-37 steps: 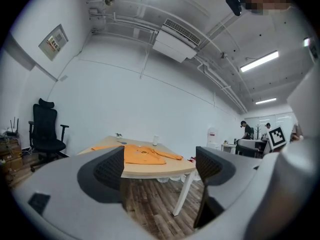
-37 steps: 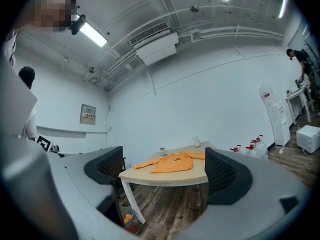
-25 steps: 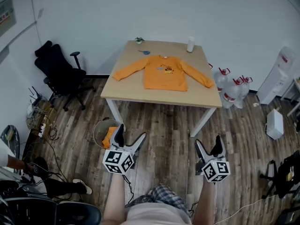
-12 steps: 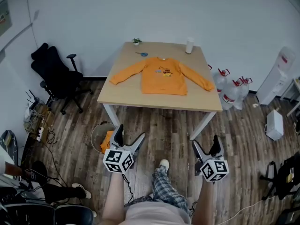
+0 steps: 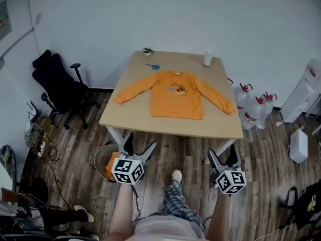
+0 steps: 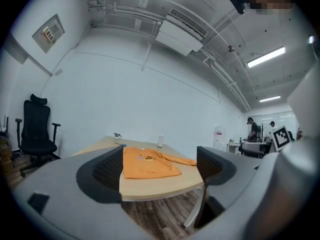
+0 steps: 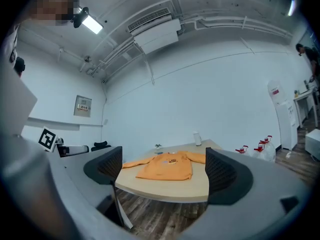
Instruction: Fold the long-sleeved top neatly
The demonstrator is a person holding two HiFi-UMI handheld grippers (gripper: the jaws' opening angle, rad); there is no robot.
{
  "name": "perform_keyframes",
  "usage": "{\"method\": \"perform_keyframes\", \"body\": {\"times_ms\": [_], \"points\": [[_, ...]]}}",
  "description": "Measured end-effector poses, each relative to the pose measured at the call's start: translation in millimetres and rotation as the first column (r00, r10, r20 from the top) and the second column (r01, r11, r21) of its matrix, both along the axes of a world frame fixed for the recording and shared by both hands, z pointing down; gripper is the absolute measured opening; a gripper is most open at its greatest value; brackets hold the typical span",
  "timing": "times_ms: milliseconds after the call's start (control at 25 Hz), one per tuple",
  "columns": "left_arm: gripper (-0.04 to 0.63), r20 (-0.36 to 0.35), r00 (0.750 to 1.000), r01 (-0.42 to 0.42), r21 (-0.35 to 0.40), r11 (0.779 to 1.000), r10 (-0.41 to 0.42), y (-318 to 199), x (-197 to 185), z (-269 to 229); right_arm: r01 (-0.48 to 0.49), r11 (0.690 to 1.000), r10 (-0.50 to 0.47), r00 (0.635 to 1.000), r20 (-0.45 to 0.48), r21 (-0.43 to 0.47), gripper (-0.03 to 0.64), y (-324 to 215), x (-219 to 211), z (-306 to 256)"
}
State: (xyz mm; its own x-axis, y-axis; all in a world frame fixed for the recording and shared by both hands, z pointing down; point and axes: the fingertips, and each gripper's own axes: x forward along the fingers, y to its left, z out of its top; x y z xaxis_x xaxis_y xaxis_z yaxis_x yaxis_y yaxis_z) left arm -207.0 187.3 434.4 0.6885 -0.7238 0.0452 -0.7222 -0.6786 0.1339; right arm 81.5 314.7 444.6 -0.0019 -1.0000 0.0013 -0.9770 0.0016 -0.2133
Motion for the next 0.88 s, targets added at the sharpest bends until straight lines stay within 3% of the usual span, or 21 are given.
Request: {"method": "perform_keyframes", "body": {"times_ms": [280,480,880], "points": [[0.442,0.026,0.999,0.025,0.02,0.999,-0.026,-127.2,74.5,-12.9,0.029,0.999,-0.029,0.999,0.018,0.018,0.496,-148.1,74.5,-15.2],[0.442,0.019,0.997,0.071,0.027,0.997,-0.071,-211.6,115.8,-18.1,0.079,0.997,-0.078,0.997,0.028,-0.021,0.492,-242.0,114.8,-12.3],[0.442,0.038,0.993,0.116,0.001,0.993,-0.116,-290.0,143.4,-17.2,0.147,0.987,-0.145,0.989,0.039,-0.057,0.491,-342.6,137.9,-4.6]]}}
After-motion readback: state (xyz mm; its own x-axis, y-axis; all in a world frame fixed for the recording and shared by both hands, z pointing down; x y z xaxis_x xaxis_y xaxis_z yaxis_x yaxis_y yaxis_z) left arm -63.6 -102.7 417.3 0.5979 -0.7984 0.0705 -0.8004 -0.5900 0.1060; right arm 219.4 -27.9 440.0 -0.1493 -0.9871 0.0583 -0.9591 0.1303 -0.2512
